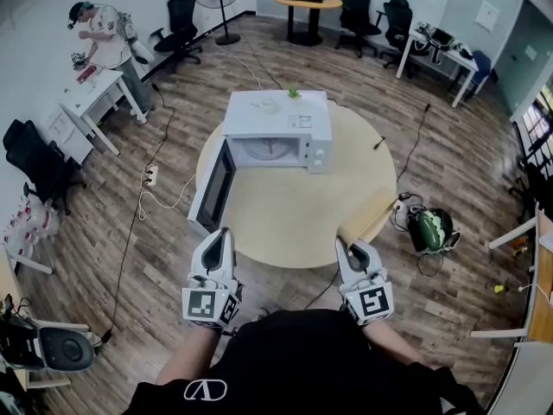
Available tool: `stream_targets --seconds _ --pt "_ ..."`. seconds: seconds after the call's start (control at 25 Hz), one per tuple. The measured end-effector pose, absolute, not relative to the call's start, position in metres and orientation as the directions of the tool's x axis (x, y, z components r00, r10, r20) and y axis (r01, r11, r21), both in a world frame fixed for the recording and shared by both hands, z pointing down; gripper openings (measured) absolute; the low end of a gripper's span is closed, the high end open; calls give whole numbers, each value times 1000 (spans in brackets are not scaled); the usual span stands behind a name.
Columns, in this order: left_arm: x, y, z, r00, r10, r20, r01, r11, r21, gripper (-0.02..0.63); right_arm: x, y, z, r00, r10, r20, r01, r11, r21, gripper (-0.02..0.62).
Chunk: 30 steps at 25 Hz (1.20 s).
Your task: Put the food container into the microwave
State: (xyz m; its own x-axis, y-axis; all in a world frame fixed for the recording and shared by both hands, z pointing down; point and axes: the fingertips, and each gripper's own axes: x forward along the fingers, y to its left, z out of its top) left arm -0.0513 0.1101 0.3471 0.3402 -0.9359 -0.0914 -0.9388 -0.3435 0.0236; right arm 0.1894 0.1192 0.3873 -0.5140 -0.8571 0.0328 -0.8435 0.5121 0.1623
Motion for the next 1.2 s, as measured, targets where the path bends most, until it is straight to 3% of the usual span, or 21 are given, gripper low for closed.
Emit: stream_targets --seconds 0.8,1.2 --pt "24 140 352 289 -955 -59 -957 -288 -32 0 253 140 417 -578 -816 3 -814 576 68 14" --pt "21 135 363 268 -963 -29 -962 -267 -53 0 246 127 432 -611 -792 -5 -791 611 40 12"
